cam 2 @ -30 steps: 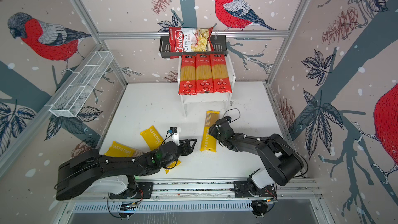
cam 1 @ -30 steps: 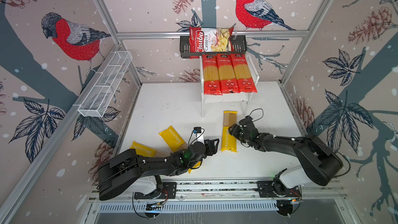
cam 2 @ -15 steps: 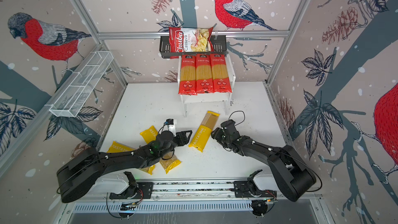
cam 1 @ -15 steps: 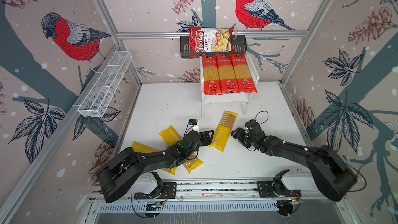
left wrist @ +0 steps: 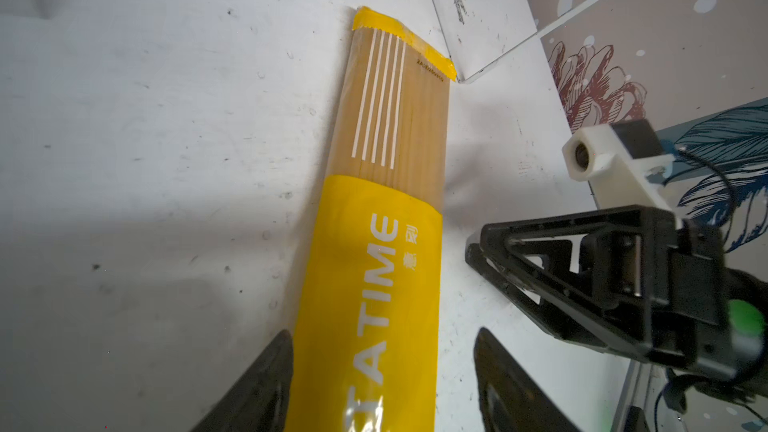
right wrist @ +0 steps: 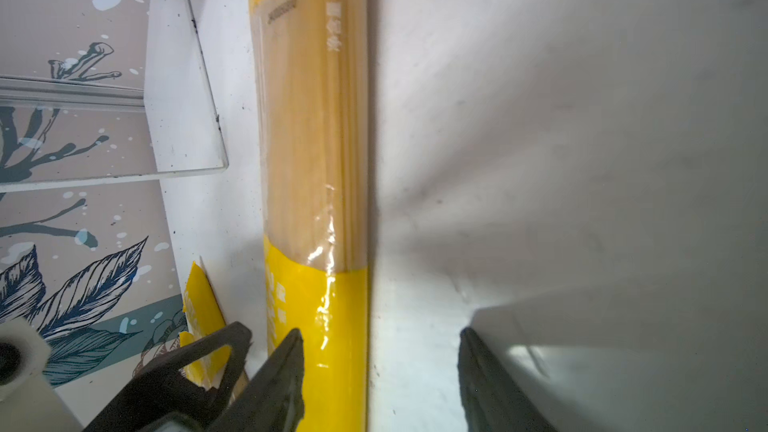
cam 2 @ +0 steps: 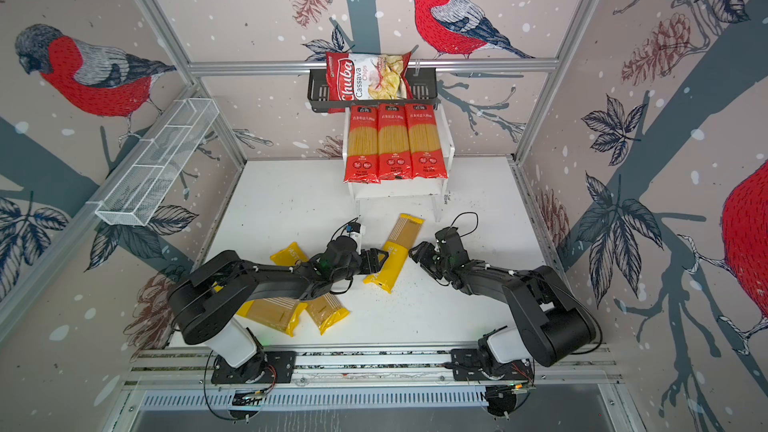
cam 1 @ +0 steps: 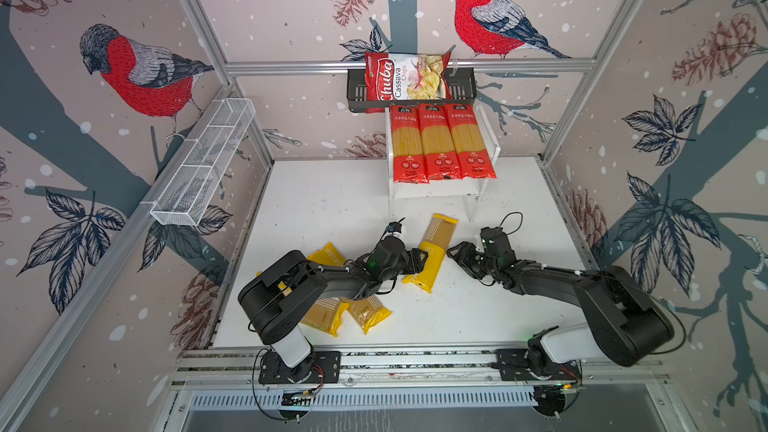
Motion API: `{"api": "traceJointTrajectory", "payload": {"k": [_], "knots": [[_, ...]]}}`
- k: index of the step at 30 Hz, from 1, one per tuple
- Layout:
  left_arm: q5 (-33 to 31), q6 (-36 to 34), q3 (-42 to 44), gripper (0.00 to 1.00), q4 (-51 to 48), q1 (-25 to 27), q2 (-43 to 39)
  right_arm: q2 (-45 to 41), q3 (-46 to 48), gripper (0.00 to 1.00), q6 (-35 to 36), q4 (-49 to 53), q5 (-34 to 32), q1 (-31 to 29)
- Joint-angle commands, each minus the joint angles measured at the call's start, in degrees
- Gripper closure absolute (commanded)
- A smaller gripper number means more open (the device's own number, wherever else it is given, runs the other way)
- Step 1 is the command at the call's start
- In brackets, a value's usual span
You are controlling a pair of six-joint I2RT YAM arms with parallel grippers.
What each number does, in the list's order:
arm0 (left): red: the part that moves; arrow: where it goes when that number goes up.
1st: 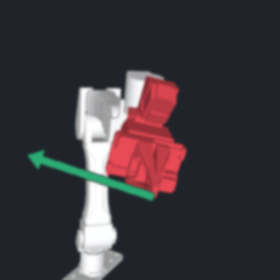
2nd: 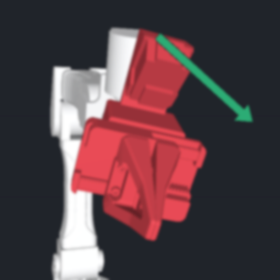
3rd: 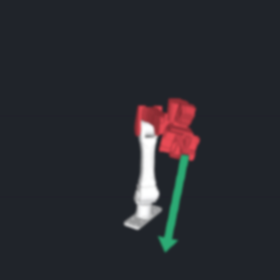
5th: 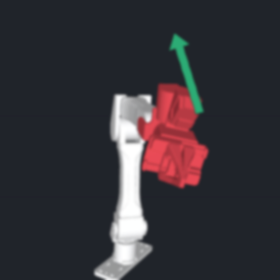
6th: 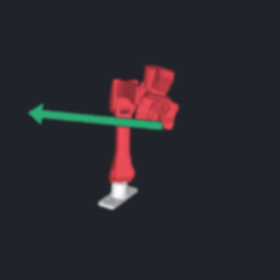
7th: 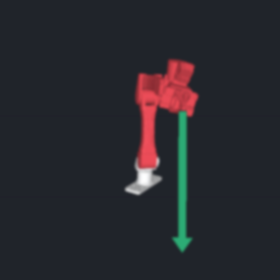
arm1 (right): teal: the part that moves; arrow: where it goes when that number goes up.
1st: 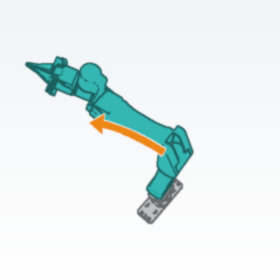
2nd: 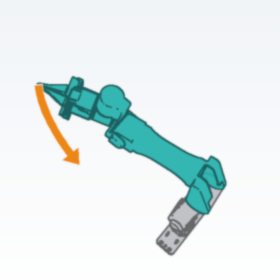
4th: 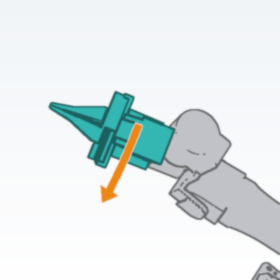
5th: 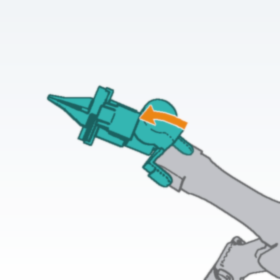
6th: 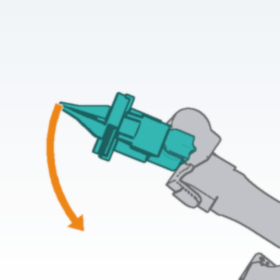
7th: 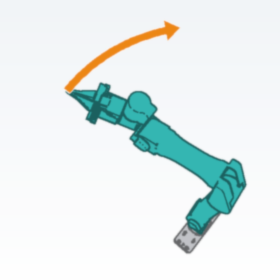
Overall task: Place and organize the pasta boxes and bags onto the shelf
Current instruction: 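Close both grippers on the yellow bag's ends and tip it upright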
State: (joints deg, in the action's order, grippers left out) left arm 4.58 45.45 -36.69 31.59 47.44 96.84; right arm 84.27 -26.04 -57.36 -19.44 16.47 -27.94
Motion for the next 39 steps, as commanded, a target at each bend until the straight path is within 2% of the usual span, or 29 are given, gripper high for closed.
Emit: {"api": "traceJointTrajectory", "payload": {"k": [1,6,10,18,23,30,35,39], "knots": [[4.76,0.66,-0.29,0.36,1.91,-0.03,2.68,3.41,-1.41,0.41,-1.65,-2.29,0.80,-1.53],[6.25,3.95,2.30,0.41,6.48,0.84,2.85,9.02,-3.75,0.43,-2.24,-7.09,2.68,-4.14],[6.49,6.42,4.95,0.41,10.03,2.04,1.91,10.67,-1.89,0.51,-3.36,-15.63,6.37,-4.81],[7.01,9.48,8.12,0.42,14.70,2.13,0.06,6.81,1.32,0.78,1.26,-17.65,6.88,-5.19],[6.47,9.85,8.74,0.42,13.80,2.12,-2.98,5.32,1.87,0.89,1.90,-17.38,7.53,-4.84],[4.15,9.45,12.12,0.40,10.01,1.46,-11.97,1.94,2.38,0.98,2.19,-17.20,8.05,-4.94],[3.09,9.87,14.43,0.39,7.88,0.74,-18.09,-2.81,3.37,1.00,2.17,-17.31,8.14,-5.28],[3.02,11.84,16.66,0.36,10.04,-0.04,-21.96,-7.99,3.72,1.00,2.34,-16.79,8.23,-5.91]]}}
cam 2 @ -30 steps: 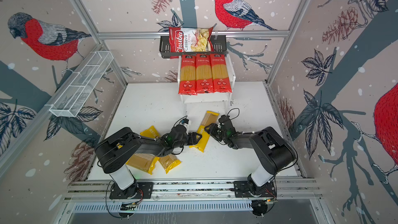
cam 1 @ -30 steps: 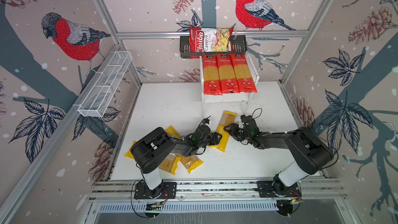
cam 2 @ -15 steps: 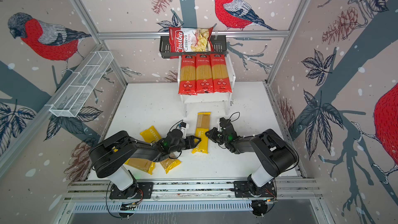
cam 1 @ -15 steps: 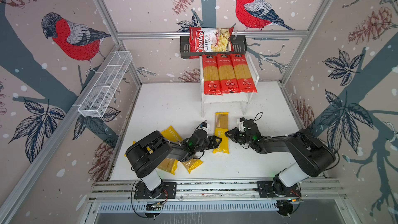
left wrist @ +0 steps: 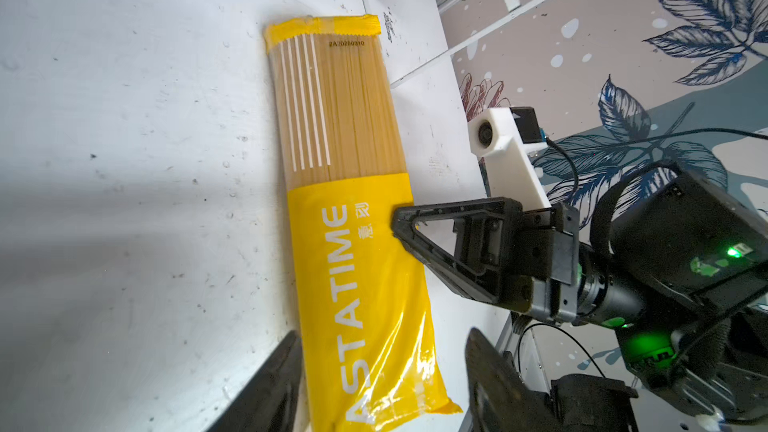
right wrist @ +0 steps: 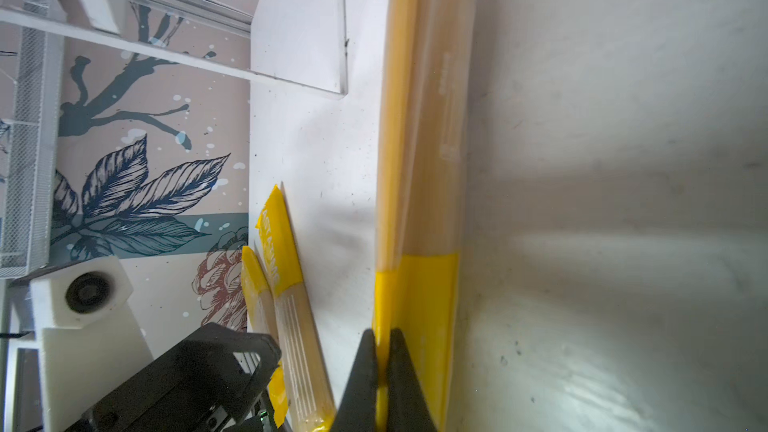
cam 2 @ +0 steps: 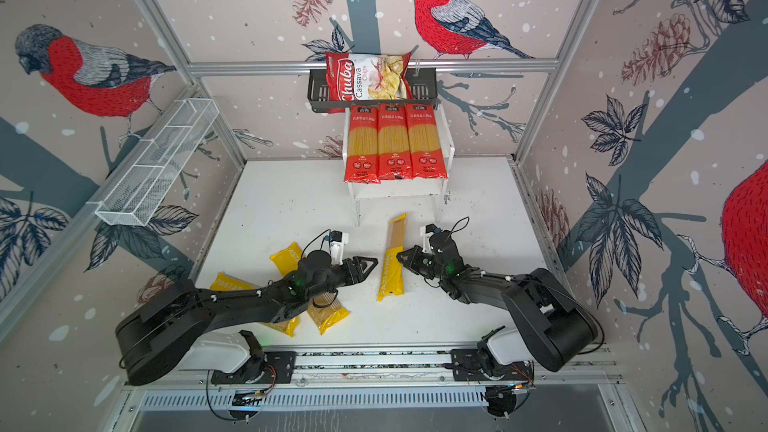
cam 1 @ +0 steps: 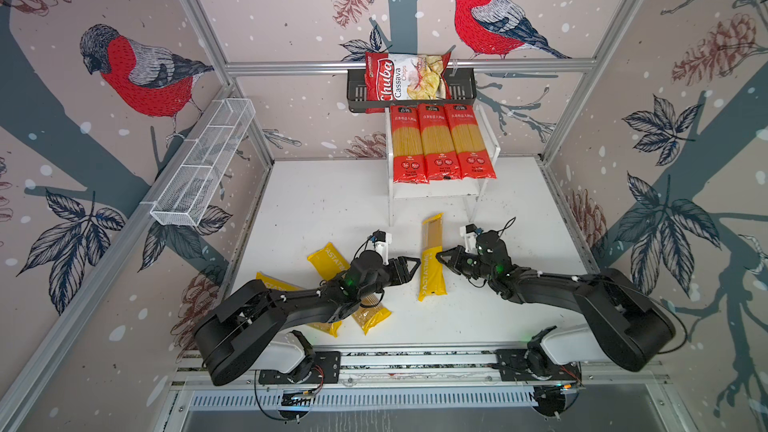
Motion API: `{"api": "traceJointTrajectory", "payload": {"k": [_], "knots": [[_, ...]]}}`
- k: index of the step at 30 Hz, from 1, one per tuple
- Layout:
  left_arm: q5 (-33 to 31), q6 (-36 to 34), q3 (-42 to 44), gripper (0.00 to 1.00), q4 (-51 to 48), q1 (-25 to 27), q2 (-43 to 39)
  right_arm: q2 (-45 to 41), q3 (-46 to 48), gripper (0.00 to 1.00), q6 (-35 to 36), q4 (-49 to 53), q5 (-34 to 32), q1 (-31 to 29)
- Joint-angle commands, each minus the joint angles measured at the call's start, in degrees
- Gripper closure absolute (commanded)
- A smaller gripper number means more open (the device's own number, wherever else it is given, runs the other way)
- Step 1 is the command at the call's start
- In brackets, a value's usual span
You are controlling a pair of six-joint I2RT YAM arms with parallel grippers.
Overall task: Place and organize the pasta boxes and bags onto the shelf
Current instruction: 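Close both grippers on the yellow bag's ends and tip it upright, then lift the upright yellow bag and carry it toward the shelf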
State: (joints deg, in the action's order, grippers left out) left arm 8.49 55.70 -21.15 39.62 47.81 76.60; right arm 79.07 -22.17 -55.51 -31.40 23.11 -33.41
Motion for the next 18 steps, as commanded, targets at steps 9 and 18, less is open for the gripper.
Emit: {"api": "traceJointTrajectory", "payload": {"k": [9,18], "knots": [[-0.04,7.02,8.56,0.24,21.73,-2.37,-6.03,-14.09,-3.62,1.00,4.08,-0.69,2.20,-4.68],[7.02,12.80,10.18,0.21,42.93,-4.13,2.47,-16.93,-8.17,1.00,5.50,-1.99,5.71,-9.61]]}}
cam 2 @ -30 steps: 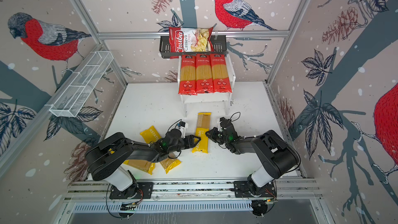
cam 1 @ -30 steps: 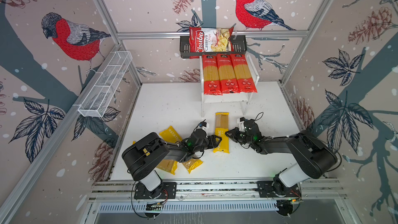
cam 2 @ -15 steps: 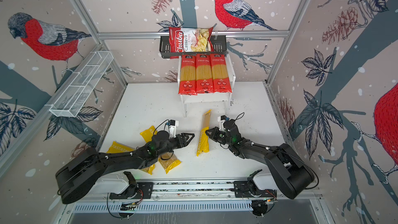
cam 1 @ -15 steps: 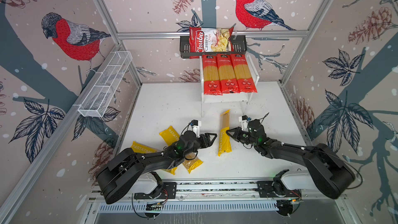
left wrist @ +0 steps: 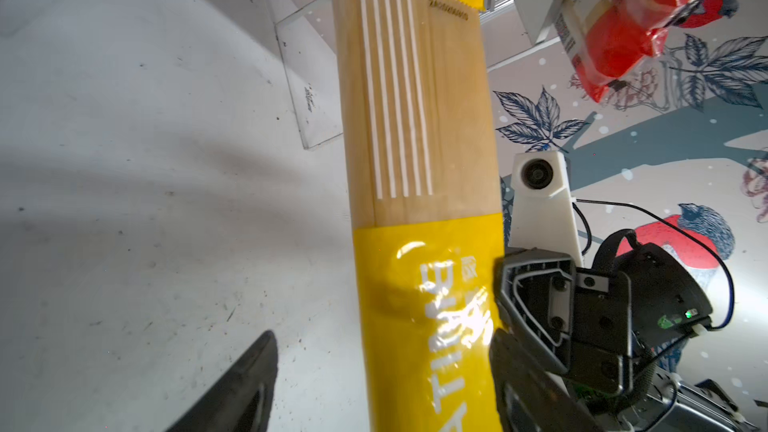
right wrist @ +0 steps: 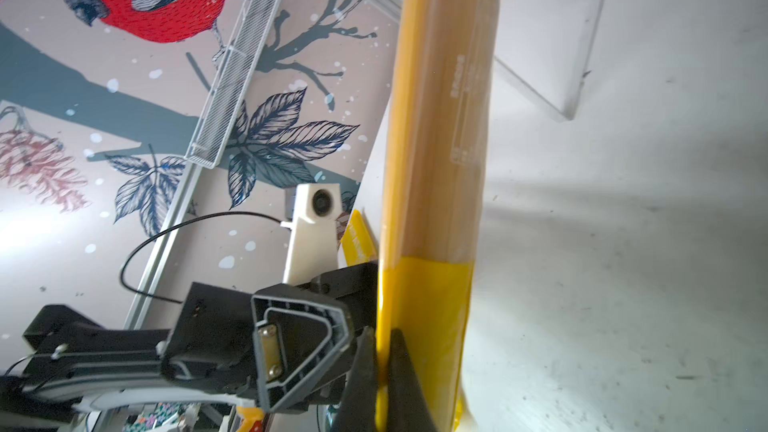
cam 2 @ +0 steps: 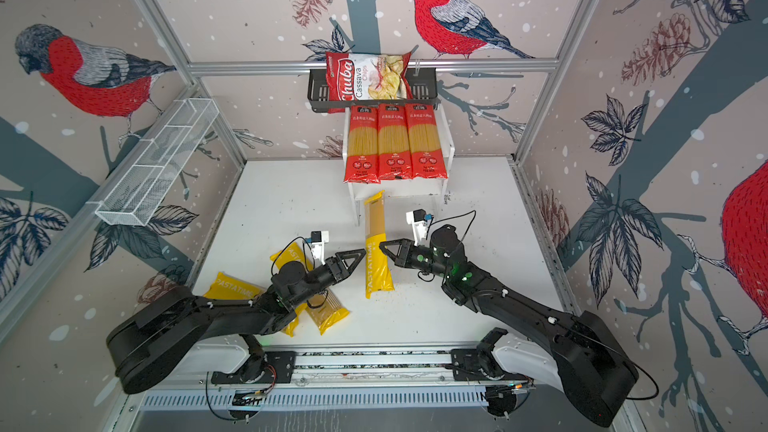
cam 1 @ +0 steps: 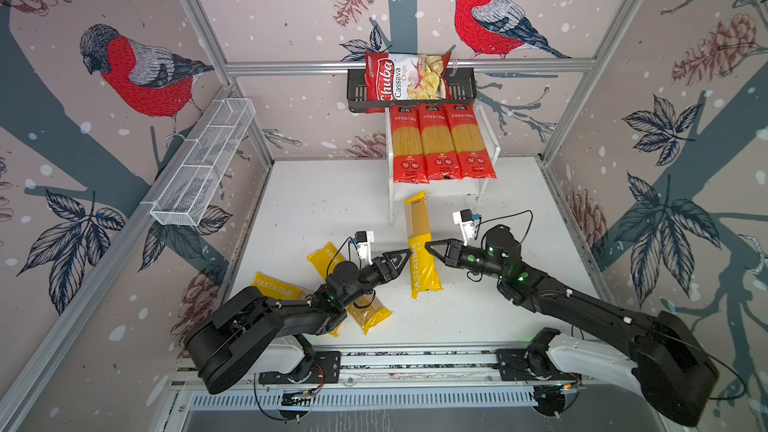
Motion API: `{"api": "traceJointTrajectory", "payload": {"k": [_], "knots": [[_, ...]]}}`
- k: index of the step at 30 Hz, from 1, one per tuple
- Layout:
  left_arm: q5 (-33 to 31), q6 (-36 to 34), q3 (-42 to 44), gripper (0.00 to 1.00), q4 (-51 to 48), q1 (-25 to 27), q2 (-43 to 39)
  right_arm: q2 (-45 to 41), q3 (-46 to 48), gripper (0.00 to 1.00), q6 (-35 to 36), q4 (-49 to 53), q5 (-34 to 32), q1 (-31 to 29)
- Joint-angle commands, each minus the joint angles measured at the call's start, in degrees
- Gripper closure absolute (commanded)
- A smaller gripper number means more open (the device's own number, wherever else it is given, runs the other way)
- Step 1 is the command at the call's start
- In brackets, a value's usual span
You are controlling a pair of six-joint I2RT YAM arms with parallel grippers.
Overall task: Place and organize the pasta boxes and bags onto the shelf
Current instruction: 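Lift the upright yellow bag and carry it toward the shelf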
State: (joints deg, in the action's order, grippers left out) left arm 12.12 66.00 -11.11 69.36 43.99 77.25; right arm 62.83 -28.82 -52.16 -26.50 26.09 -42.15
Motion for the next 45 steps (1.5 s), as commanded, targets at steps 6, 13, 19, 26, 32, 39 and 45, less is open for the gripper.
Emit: {"api": "traceJointTrajectory", "payload": {"k": [6,13,19,26,32,39,45], "knots": [[6.06,4.80,-1.01,0.25,22.64,-0.47,6.55,-0.86,-2.99,1.00,2.24,-6.93,4.83,-2.49],[8.25,4.72,-2.79,0.34,23.90,-1.61,7.38,-2.35,-0.95,1.00,0.82,-7.55,6.17,-2.50],[9.85,4.81,-5.21,0.50,23.80,-1.80,8.98,-3.33,1.19,1.00,-0.60,-8.37,5.23,-2.16],[9.94,6.57,-5.78,0.70,27.11,-1.80,11.79,-3.53,2.25,0.99,-2.19,-9.03,2.30,-2.14],[8.65,6.94,-5.75,0.81,27.89,-1.80,12.56,-3.93,3.43,0.91,-2.67,-7.56,-5.08,-4.19],[3.65,7.72,-5.41,0.92,28.19,-1.80,13.60,-6.73,7.51,0.68,-4.96,-6.72,-12.19,-5.67],[-2.72,10.39,-5.92,0.97,32.58,-1.80,16.60,-11.59,12.94,0.38,-7.52,-3.37,-17.69,-6.71]]}}
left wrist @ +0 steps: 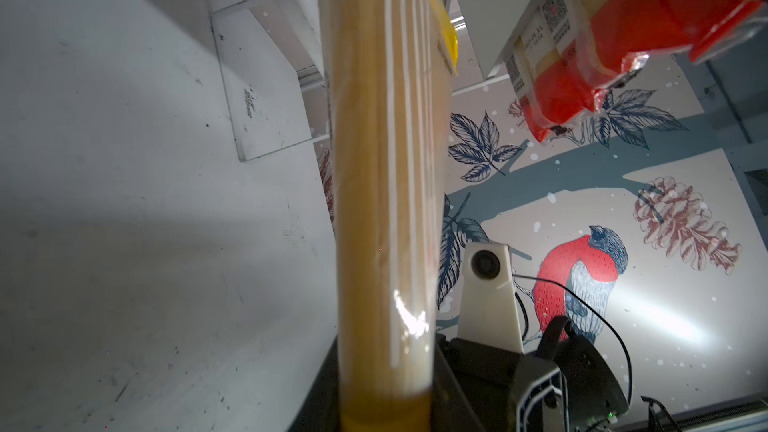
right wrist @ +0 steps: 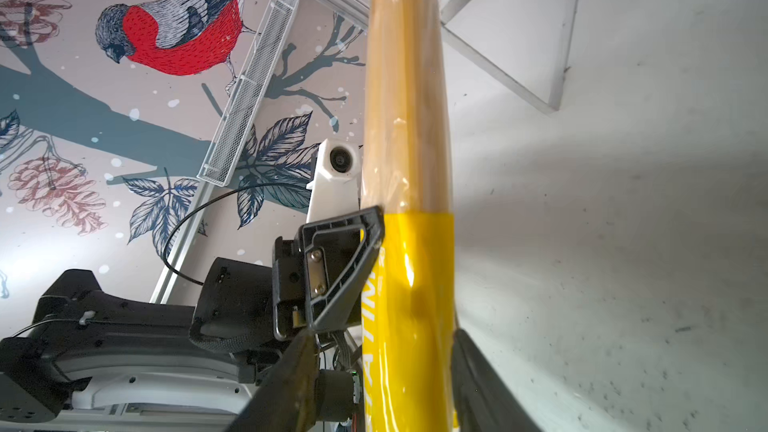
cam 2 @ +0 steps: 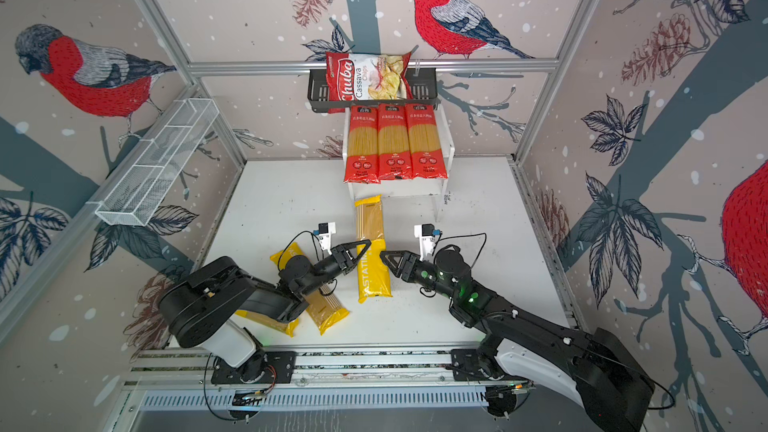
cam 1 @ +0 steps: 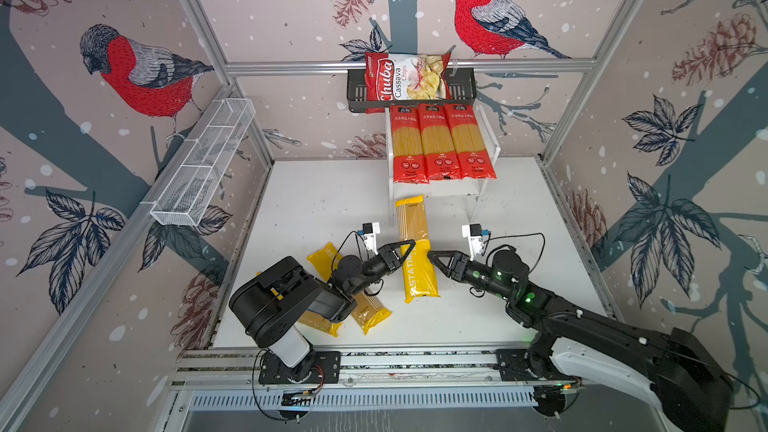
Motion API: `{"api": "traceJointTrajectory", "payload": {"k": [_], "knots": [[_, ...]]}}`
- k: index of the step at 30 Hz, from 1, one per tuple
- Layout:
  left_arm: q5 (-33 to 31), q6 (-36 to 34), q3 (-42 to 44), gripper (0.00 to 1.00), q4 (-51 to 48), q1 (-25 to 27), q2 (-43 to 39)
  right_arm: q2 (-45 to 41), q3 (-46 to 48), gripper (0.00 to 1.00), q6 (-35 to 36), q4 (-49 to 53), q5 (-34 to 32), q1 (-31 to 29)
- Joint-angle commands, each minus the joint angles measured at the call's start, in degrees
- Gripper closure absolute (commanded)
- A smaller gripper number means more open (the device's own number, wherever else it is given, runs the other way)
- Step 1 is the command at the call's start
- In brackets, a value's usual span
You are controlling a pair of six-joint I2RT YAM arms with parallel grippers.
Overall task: Place and organize the pasta boxes and bags onto the shelf
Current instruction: 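Lift the upright yellow bag and carry it toward the shelf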
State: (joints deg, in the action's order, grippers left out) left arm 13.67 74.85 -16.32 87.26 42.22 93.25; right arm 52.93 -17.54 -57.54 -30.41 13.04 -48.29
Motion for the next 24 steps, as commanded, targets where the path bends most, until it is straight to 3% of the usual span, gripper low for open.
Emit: {"api": "traceJointTrajectory", "payload": {"k": [1,8,14,24], "knots": [[-5.49,1.85,-1.13,0.97,15.35,-0.03,1.12,-2.94,3.10,0.35,-3.11,0.57,-5.71,-0.97],[-11.41,2.09,-5.35,0.98,15.93,0.30,4.75,-9.43,14.96,0.26,-14.63,-10.05,-14.00,-5.06],[-16.62,1.96,-8.36,0.98,15.36,2.46,5.87,-11.61,16.91,0.25,-14.99,-13.16,-24.82,-9.19],[-18.81,2.31,-15.17,0.96,11.69,5.92,6.53,-1.42,13.54,0.27,-13.47,-22.14,-24.28,-9.32]]}}
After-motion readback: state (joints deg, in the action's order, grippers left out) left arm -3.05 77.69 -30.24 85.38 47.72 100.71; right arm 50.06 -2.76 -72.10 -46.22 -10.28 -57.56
